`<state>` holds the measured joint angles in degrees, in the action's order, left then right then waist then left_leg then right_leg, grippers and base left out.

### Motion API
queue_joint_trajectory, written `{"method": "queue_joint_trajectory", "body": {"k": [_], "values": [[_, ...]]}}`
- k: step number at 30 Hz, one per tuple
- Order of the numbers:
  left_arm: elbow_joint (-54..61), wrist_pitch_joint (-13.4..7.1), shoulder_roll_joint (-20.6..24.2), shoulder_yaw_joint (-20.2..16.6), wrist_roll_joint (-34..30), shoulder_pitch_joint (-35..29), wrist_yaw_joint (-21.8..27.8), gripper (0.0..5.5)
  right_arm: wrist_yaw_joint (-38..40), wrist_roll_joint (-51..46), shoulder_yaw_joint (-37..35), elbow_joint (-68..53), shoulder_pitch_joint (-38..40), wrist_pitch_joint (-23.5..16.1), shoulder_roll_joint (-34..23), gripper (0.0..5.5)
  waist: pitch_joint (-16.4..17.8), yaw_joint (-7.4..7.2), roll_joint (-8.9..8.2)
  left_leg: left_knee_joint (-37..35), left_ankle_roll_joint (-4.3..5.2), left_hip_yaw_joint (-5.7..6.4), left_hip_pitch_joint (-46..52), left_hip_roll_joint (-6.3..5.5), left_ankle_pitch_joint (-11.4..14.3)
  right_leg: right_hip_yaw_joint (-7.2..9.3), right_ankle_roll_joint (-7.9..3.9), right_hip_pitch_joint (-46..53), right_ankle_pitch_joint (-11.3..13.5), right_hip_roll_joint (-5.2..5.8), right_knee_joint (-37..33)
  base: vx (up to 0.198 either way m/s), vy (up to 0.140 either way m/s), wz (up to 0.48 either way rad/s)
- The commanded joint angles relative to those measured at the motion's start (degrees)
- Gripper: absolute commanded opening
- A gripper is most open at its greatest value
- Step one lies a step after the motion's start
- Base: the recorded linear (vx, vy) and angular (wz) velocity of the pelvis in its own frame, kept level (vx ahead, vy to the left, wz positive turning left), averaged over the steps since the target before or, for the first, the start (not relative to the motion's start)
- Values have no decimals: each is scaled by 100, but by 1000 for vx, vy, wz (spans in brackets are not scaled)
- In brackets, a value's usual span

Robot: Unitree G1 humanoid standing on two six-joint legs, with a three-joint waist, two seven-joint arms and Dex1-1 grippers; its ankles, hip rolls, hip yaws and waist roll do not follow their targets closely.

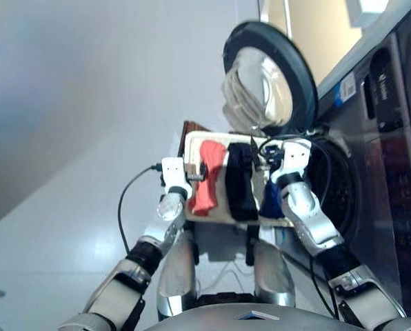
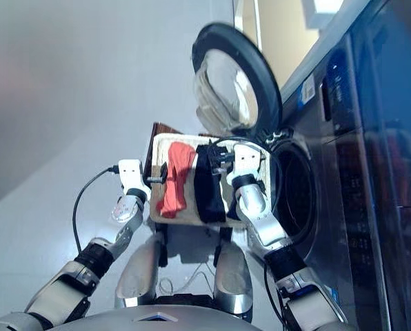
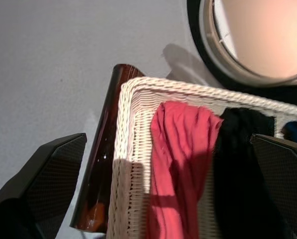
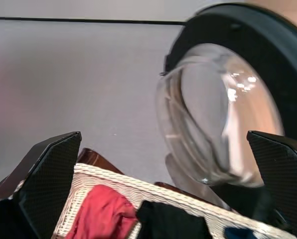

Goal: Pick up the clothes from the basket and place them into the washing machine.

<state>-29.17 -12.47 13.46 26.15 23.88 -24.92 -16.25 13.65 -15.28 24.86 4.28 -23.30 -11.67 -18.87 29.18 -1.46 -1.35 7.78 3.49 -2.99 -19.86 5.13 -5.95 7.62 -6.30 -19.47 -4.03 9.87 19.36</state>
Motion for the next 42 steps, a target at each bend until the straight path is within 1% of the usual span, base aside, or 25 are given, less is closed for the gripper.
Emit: {"method": "queue_joint_trajectory", "body": {"k": [1,2,3,5,8,11,12,14,17,18,20,21,25,27,29,33,36,39,40,42], "values": [[522,-424,71,193,-573,-379,-192,550,126,341,35,-983,-362,-488,165,550,48,-32,-143,1071,162,-24,-60,197,988,-208,-162,-393,55,68,311,-88,-9,57],[605,-415,122,233,-713,-463,-254,550,160,345,65,-1065,-479,-518,197,550,61,-49,-147,1166,162,-29,-273,220,996,-231,-153,-593,49,63,400,-128,-15,52],[573,-400,117,303,-842,-623,-387,550,233,363,200,-1107,-701,-551,298,550,62,-68,-149,1288,159,-16,-582,232,994,-249,-131,-906,32,27,512,-107,-31,17],[525,-370,102,356,-1026,-808,-536,550,320,416,292,-1170,-936,-610,391,550,62,-80,-150,1421,154,24,-920,230,1011,-261,-114,-1243,-12,20,665,-78,-30,-24],[448,-345,77,383,-1051,-987,-664,550,403,446,366,-1172,-1165,-625,467,550,62,-100,-140,1681,147,89,-1404,231,1048,-263,-96,-1746,-85,23,996,-41,-15,-14],[410,-335,75,363,-1033,-1092,-722,550,442,445,387,-1148,-1301,-643,504,550,62,-114,-138,1863,147,92,-1675,238,1123,-258,-78,-1989,-188,43,1197,0,0,0],[415,-331,90,375,-1038,-1141,-749,550,453,443,399,-1134,-1370,-648,520,550,62,-119,-135,1947,148,114,-1812,243,1146,-262,-78,-2136,-211,55,1298,0,0,0],[486,-323,141,359,-1124,-1225,-844,550,482,438,447,-1090,-1495,-683,575,550,62,-127,-134,2110,156,155,-2141,250,1175,-268,-60,-2442,-258,34,1457,0,0,0],[536,-279,219,373,-1312,-1316,-903,550,480,416,485,-1062,-1565,-695,585,550,62,-130,-123,2187,162,178,-2318,250,1191,-263,-59,-2640,-295,42,1565,0,0,0],[620,-250,316,380,-1520,-1359,-934,550,466,451,510,-1018,-1604,-697,563,550,62,-131,-111,2209,164,193,-2446,252,1191,-259,-55,-2777,-297,41,1603,0,0,0],[680,-269,348,367,-1535,-1388,-952,550,451,458,510,-1003,-1641,-696,559,550,62,-137,-103,2215,166,204,-2514,249,1184,-260,-53,-2854,-304,38,1631,0,0,0],[569,-243,227,448,-1534,-1547,-1029,550,434,454,587,-952,-1754,-687,619,550,62,-157,-115,2224,168,215,-2613,257,1174,-272,-47,-2982,-309,30,1656,0,0,0],[333,-235,114,546,-1562,-1752,-1095,550,457,420,669,-880,-1942,-706,668,550,62,-193,-138,2294,171,220,-2825,255,1176,-297,-44,-3208,-322,28,1726,0,0,0],[241,-219,91,562,-1555,-1787,-1105,550,447,403,685,-879,-1967,-713,676,550,62,-199,-135,2311,172,219,-2882,262,1180,-308,-52,-3284,-328,28,1760,0,0,0],[-159,-206,34,510,-1381,-1889,-1187,550,482,345,708,-878,-2087,-734,709,550,62,-237,-158,2381,177,216,-3072,275,1184,-337,-72,-3478,-323,25,1813,0,0,0],[-469,-185,51,472,-1143,-1984,-1183,550,487,240,751,-1017,-2120,-764,727,550,62,-286,-189,2564,187,208,-3377,291,1214,-366,-81,-3791,-343,59,1992,0,0,0],[-889,-155,58,366,-919,-2094,-1213,550,510,256,794,-1074,-2181,-762,754,550,62,-330,-220,2736,199,202,-3597,306,1253,-404,-82,-4021,-358,86,2141,0,0,0],[-1327,-142,74,245,-611,-2199,-1248,550,524,221,865,-1142,-2211,-769,767,550,62,-374,-278,2951,208,205,-3822,320,1301,-466,-82,-4233,-384,90,2291,20,3,-12],[-1512,-107,86,245,-560,-2183,-1219,550,515,172,916,-1144,-2138,-768,796,550,62,-381,-298,3092,224,211,-3724,346,1531,-471,-120,-4149,-592,99,2434,62,6,-36],[-1657,-86,163,238,-497,-2276,-1163,550,480,84,945,-1196,-2117,-791,773,550,62,-404,-328,3205,223,210,-3827,352,1560,-486,-128,-4250,-607,107,2525,33,0,-27]]}}
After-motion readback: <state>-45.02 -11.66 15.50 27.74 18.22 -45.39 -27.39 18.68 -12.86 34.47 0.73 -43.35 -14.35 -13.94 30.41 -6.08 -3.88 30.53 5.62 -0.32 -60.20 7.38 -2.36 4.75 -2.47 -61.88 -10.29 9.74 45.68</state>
